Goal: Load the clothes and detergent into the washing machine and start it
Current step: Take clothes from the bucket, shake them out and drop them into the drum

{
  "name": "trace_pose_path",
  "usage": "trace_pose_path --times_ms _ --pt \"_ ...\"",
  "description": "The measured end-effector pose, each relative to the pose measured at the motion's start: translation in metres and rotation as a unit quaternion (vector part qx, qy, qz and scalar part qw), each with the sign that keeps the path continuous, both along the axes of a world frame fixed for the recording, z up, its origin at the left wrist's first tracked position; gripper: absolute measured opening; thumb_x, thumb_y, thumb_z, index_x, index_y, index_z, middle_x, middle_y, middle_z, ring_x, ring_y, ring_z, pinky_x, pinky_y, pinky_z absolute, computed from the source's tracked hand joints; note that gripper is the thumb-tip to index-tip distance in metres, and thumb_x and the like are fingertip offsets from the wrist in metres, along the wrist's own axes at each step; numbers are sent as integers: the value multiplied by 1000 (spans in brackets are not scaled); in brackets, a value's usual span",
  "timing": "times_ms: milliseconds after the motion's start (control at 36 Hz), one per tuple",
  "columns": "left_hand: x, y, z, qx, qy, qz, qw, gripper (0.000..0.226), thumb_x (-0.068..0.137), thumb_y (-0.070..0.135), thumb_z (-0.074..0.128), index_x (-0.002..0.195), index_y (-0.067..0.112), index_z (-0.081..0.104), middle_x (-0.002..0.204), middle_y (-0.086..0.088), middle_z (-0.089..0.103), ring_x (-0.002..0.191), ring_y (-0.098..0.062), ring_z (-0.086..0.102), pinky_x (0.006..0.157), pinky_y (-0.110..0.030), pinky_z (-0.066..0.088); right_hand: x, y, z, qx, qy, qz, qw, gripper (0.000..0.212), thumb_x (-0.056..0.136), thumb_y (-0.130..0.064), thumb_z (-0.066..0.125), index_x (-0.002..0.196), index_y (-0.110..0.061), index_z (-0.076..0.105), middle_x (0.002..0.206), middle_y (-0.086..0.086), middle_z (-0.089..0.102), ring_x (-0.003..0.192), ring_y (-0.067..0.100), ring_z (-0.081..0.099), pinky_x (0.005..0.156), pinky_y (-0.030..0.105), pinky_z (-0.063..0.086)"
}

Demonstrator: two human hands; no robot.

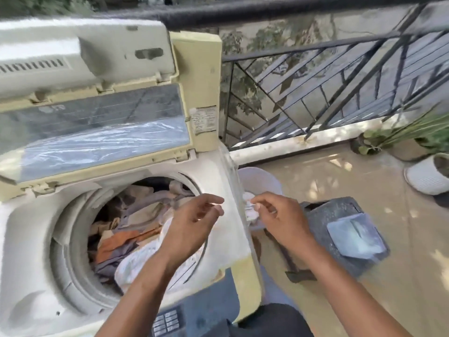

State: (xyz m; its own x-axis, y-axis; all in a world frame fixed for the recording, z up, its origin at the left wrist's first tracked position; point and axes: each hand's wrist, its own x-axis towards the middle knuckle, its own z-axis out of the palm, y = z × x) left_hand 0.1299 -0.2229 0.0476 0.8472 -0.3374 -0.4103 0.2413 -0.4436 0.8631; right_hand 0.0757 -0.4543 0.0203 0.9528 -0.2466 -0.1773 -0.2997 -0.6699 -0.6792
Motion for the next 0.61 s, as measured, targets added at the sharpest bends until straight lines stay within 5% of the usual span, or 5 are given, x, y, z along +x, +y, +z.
trace_pose_path --times_ms 139,222,333,444,611 --pt "30 -77 -5 23 -44 -58 997 15 101 27 68 109 37 76 96 17 78 92 2 71 80 -19 55 10 -59 -9 29 1 -59 998 19 92 -22 70 99 -38 76 90 -24 75 78 0 70 75 34 60" --pt "45 -122 -18 40 -36 -82 995 17 101 25 66 112 33 76 96 19 78 90 6 70 75 -10 49 23 -88 -23 46 26 -59 997 19 88 -34 62 102 -39 74 94 -20 77 79 4 71 78 38 60" --pt "64 -177 -49 63 48 -94 992 18 99 25 64 103 38 76 91 17 76 86 1 71 77 -15 51 49 -127 -54 37 85 -45 995 17 90 -29 64 103 -36 73 91 -17 75 79 8 71 79 37 59" --pt "78 -220 -103 84 174 -61 979 13 95 34 64 98 33 76 95 9 80 90 -12 73 88 -36 58 77 -157 -108 32 152 -29 987 19 92 -23 61 104 -32 73 95 -11 77 86 17 72 82 37 59" --pt "88 -257 -208 164 244 2 956 31 69 40 57 89 26 75 96 3 79 92 -25 70 83 -36 53 102 -192 -227 0 265 19 964 28 89 -25 55 113 -30 70 113 1 76 104 32 70 87 38 58"
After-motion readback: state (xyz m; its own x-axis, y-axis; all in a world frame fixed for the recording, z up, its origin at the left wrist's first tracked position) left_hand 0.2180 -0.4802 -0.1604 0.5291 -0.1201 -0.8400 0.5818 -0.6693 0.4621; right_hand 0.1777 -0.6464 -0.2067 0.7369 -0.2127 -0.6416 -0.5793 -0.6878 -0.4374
